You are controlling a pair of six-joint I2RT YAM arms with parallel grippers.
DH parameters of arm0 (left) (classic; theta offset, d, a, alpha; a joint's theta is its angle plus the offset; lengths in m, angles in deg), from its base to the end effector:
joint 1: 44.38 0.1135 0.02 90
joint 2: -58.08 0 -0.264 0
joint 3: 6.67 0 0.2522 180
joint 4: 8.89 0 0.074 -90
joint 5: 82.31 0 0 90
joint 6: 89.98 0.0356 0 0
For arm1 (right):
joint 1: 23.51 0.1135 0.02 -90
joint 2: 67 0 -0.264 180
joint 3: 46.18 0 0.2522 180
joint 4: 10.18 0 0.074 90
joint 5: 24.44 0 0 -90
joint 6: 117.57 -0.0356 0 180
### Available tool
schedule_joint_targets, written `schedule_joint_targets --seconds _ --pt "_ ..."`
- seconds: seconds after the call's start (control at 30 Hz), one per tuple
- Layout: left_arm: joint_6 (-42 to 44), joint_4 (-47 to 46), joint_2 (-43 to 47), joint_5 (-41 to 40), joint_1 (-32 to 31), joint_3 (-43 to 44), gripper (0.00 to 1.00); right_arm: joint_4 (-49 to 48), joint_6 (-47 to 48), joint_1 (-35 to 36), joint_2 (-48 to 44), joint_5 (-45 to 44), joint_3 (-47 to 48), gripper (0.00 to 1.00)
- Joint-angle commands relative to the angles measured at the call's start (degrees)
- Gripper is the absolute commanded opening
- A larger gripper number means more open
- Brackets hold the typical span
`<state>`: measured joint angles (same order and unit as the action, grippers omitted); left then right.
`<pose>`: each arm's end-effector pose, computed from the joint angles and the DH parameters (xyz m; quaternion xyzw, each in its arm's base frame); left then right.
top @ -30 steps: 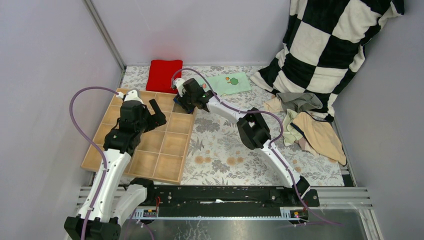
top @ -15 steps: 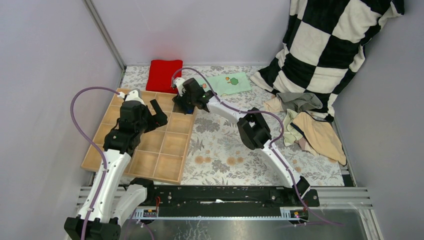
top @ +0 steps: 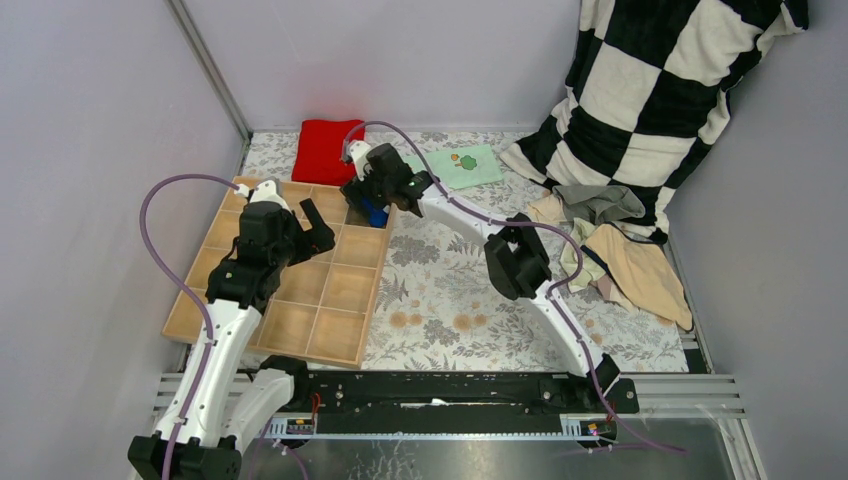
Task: Roll the underwear
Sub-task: Place the underwear in the storage box.
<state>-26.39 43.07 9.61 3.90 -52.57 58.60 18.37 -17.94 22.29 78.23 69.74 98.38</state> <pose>0.1745 -0.0227 0.3210 -0.1555 0.8736 -0.1088 0.4482 0.4057 0.4209 0.2076 -0.4172 0.7545 0.1868 0.4708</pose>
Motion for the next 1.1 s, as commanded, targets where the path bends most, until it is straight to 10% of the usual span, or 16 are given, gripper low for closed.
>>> schedule_joint_targets --seconds 0.0,0.37,1.07 --pt "0.38 -0.62 0.91 0.81 0.54 0.95 0.99 -1.15 0.04 -0.22 -7.74 0.65 -1.47 0.95" --pt "1.05 -1.72 5.52 3.29 0.54 0.97 0.99 -2.30 -6.94 -0.36 -28.64 -3.90 -20.51 1.00" --pt "0.14 -0.59 6.78 14.51 0.54 -3.27 0.99 24.12 -41.18 -5.76 -80.21 -20.85 -68.59 1.00"
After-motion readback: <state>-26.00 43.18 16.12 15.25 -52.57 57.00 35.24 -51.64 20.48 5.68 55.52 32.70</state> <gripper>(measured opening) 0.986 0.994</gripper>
